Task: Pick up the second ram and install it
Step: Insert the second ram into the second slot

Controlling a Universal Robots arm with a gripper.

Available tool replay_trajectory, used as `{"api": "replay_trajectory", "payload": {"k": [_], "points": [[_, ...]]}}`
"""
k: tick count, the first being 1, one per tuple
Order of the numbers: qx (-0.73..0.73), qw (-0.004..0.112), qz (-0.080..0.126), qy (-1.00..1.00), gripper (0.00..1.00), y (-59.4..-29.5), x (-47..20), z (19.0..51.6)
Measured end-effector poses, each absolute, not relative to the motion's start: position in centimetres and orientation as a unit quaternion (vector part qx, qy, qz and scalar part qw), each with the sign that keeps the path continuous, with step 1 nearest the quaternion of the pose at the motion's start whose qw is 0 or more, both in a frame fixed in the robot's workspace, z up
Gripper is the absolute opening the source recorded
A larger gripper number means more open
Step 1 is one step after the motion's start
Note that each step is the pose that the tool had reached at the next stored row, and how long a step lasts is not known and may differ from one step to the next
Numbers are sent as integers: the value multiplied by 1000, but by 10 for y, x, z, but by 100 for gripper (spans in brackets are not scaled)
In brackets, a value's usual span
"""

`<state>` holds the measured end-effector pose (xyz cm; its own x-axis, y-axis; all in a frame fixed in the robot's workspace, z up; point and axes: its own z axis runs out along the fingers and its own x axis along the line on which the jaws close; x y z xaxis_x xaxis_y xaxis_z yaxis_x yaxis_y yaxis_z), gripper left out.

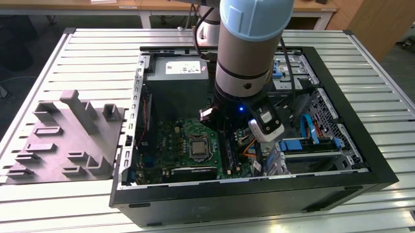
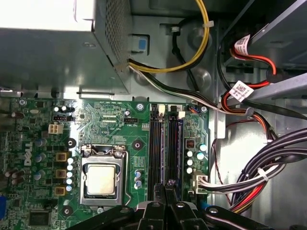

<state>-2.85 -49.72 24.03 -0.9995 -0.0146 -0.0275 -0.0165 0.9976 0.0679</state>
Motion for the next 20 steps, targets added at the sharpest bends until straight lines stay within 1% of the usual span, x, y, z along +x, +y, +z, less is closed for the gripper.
{"api": "replay_trajectory", "payload": {"k": [15,20], "points": [[-8,13,34,999,12,-495,-30,236],[-8,14,40,999,12,-495,-30,236]]}}
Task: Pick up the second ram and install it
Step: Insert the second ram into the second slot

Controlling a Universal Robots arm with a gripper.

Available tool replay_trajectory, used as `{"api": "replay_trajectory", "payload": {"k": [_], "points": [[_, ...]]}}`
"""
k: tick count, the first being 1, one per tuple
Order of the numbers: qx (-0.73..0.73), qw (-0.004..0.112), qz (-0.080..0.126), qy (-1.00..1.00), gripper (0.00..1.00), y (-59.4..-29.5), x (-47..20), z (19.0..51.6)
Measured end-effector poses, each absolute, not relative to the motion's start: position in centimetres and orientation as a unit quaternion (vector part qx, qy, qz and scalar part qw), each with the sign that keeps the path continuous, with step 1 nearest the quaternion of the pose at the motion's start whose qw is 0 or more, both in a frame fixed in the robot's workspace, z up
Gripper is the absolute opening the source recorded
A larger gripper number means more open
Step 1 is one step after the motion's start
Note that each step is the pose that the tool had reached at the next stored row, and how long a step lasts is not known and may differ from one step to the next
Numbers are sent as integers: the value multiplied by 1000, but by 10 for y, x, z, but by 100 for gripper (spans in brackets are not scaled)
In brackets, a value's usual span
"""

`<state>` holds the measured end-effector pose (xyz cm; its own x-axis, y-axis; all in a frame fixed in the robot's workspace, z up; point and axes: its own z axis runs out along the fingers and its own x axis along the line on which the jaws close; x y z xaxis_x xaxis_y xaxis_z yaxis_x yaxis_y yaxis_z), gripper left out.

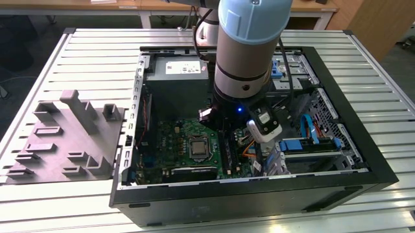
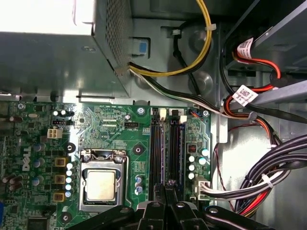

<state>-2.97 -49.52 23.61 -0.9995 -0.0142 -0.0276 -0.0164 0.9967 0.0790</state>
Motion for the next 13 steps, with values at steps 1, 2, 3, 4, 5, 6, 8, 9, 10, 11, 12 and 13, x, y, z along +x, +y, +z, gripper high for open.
{"api": "replay_trajectory", "payload": {"k": [1,2,3,4,5,6,8,9,10,11,12,13], "points": [[-8,14,40,999,12,-495,-30,236],[-8,14,40,999,12,-495,-30,235],[-8,14,40,999,12,-495,-30,235],[-8,13,40,999,12,-495,-30,235],[-8,13,40,999,12,-495,-30,235],[-8,13,40,999,12,-495,-30,235],[-8,13,40,999,12,-495,-30,235],[-8,13,40,999,12,-495,-30,234],[-8,13,40,999,12,-495,-30,234],[-8,13,40,999,12,-495,-30,234],[-8,13,40,999,12,-495,-31,234],[-8,14,40,999,12,-495,-31,234]]}}
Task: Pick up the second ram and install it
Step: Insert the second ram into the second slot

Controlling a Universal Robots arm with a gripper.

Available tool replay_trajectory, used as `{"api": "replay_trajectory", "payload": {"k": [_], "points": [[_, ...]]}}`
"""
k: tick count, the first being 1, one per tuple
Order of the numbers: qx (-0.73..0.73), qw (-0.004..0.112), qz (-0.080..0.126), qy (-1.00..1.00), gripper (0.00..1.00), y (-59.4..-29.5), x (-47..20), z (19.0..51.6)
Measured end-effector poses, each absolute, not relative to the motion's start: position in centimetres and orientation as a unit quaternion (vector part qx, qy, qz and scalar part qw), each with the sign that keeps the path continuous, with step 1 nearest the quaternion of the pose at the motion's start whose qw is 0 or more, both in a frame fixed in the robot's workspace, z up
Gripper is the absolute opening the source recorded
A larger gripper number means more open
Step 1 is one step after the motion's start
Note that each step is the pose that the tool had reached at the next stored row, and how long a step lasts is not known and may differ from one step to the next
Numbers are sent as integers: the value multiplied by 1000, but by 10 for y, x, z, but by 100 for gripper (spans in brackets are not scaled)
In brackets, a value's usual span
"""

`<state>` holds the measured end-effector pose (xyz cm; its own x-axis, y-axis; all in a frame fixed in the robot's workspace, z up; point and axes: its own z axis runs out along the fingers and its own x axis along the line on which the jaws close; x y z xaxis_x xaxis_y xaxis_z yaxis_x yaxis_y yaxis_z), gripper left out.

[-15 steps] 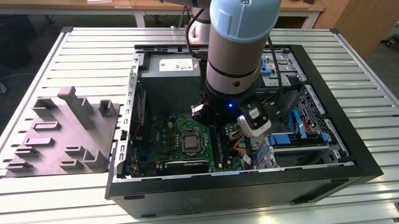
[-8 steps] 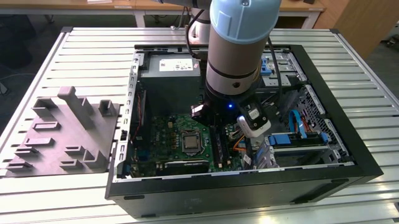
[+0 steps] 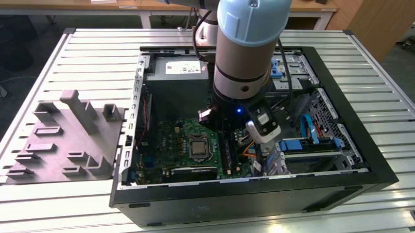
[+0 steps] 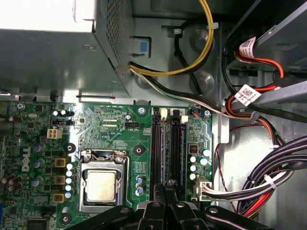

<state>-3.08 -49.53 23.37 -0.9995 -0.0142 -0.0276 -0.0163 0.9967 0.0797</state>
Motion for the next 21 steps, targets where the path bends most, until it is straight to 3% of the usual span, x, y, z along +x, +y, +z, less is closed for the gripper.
{"api": "replay_trajectory", "payload": {"k": [21], "points": [[-3,14,43,999,12,-495,-31,233]]}}
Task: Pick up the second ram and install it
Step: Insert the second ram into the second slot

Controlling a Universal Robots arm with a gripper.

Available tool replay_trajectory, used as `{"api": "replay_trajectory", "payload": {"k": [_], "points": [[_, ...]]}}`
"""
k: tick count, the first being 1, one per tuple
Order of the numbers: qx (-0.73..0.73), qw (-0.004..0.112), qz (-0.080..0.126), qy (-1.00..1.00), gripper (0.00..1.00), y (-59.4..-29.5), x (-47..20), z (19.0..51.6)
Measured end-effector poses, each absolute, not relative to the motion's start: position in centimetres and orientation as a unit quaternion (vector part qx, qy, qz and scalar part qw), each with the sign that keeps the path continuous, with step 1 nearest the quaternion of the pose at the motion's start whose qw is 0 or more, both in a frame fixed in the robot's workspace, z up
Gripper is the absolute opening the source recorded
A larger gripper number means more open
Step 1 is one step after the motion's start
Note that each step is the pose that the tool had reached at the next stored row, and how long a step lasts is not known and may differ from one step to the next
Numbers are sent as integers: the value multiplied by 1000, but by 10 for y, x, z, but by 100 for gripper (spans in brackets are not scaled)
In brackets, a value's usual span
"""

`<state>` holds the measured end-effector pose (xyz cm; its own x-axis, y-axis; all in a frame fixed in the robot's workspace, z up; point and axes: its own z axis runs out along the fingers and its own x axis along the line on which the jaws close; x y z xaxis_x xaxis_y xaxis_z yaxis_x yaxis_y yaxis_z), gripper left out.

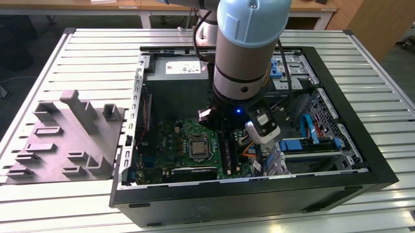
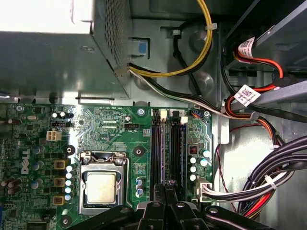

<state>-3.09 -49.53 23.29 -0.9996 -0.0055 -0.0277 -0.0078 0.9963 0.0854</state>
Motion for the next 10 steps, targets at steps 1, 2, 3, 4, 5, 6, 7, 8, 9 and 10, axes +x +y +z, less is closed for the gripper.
{"api": "replay_trajectory", "payload": {"k": [1,2,3,4,5,6,7,8,9,10], "points": [[-3,14,43,999,12,-495,-31,233],[0,14,43,999,12,-495,-31,233],[3,14,43,999,12,-495,-31,233],[5,14,43,999,12,-495,-31,233],[7,14,43,999,12,-495,-31,233],[8,14,43,999,12,-495,-31,233],[8,14,43,999,12,-495,-31,233],[9,14,43,999,12,-495,-31,232],[10,14,43,999,12,-495,-31,232],[11,14,43,999,12,-495,-31,232]]}}
